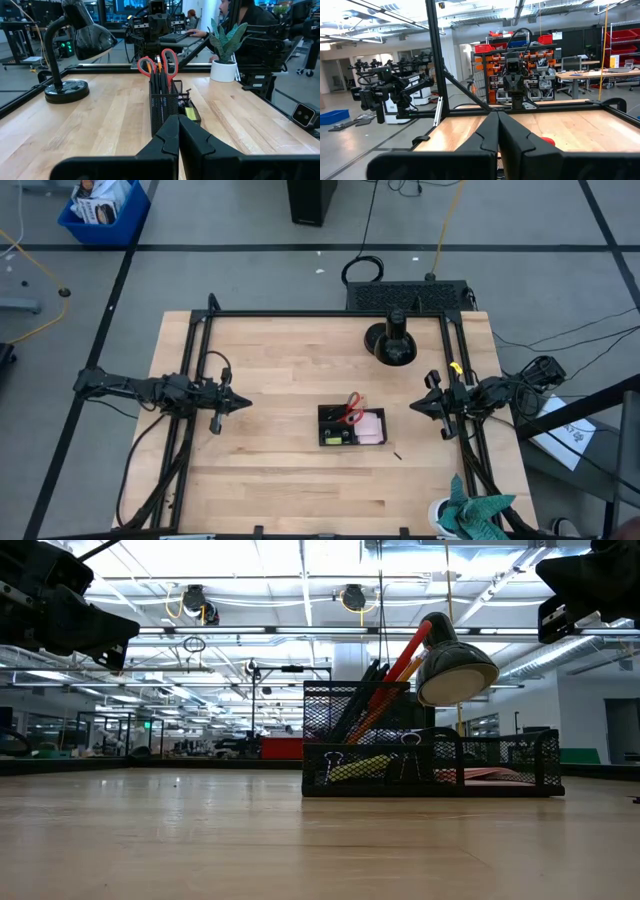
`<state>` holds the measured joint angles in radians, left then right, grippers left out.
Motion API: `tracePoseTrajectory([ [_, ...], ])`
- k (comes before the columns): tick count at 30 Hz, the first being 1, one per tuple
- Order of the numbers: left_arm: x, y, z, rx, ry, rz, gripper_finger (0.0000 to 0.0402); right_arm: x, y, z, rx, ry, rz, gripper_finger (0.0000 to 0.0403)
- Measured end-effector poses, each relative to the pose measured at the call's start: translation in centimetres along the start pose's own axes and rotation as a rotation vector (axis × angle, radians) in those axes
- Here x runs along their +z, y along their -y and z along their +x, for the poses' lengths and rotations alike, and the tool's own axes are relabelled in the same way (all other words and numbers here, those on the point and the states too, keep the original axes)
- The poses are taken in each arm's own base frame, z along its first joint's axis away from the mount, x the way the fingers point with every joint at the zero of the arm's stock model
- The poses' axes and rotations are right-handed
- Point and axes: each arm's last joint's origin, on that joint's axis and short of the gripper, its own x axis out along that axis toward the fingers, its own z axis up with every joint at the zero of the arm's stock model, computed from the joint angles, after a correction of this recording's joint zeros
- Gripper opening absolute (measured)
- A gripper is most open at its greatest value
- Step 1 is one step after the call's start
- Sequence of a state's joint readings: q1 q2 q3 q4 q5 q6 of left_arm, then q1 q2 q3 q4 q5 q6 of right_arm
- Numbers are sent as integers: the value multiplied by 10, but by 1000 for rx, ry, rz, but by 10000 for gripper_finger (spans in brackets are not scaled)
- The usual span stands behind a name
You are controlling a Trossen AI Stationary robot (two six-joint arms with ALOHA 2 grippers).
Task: Pick and place office supplies into organizer
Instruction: Return to Home Position
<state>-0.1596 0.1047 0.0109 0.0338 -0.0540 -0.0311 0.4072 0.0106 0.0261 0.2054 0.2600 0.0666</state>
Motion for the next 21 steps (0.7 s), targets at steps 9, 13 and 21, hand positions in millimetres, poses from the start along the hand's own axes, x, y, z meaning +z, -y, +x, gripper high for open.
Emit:
tracePoseTrajectory([
  [9,0,0,0,0,0,0,6,0,0,0,0,-1,0,0],
  [13,0,0,0,0,0,0,6,0,0,0,0,0,0,0],
  [21,0,0,0,0,0,0,6,0,0,0,0,0,0,0],
])
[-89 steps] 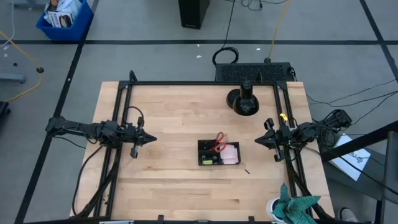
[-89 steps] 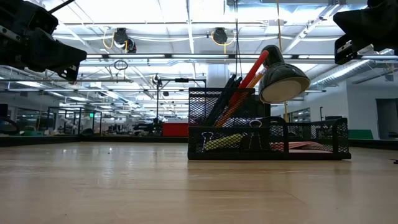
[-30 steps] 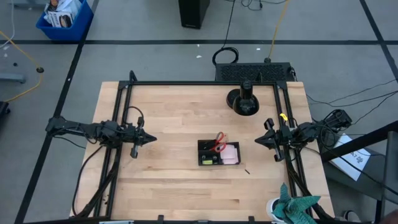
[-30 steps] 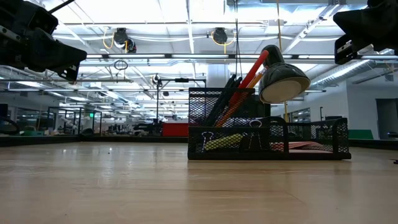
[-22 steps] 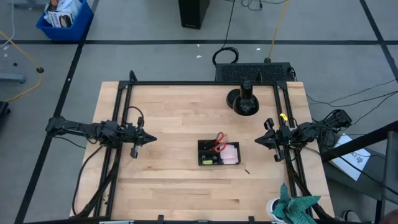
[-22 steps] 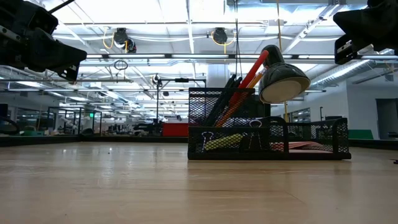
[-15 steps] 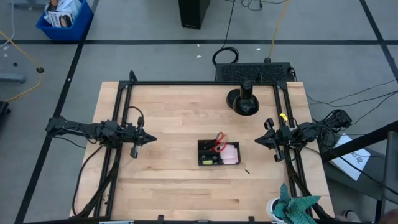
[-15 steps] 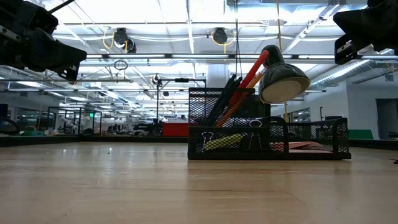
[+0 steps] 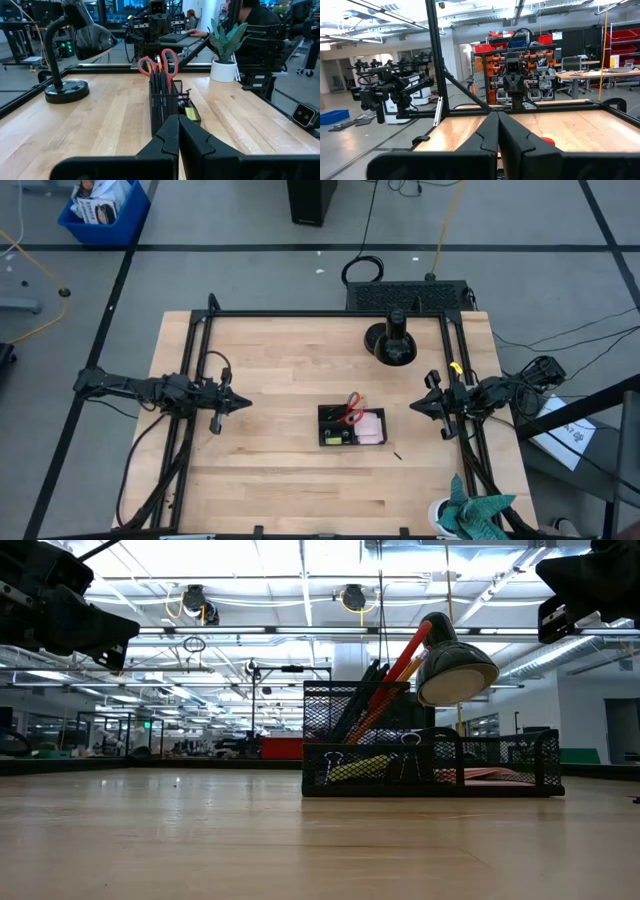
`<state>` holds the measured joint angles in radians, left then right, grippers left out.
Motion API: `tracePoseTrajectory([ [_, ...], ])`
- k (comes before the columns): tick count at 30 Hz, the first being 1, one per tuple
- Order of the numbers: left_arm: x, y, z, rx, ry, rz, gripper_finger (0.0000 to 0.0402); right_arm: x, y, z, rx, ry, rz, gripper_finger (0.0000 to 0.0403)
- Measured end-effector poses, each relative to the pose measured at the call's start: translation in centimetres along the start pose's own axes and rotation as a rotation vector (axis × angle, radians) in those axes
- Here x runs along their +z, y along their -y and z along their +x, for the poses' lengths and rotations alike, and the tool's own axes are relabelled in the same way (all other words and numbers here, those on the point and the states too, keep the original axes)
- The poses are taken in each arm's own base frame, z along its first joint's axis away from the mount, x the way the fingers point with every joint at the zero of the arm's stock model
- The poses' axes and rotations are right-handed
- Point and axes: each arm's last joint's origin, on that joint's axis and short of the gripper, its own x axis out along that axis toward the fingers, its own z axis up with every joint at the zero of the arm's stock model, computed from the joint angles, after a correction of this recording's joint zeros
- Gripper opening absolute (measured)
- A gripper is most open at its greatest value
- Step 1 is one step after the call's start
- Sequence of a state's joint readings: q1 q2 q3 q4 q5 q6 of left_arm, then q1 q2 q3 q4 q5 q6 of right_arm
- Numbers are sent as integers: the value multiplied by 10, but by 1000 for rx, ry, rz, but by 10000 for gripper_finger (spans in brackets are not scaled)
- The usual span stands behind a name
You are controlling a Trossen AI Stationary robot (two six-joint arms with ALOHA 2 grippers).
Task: Pick and place office supplies into organizer
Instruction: Return to Home Position
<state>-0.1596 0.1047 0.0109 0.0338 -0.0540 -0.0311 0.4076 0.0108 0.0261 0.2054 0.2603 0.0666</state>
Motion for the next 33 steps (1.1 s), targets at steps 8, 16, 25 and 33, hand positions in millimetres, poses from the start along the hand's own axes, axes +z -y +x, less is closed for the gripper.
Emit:
tracePoseTrajectory([
  [8,0,0,0,0,0,0,6,0,0,0,0,0,0,0],
  [16,0,0,0,0,0,0,6,0,0,0,0,0,0,0],
  [25,0,0,0,0,0,0,6,0,0,0,0,0,0,0],
  [33,0,0,0,0,0,0,6,0,0,0,0,0,0,0],
])
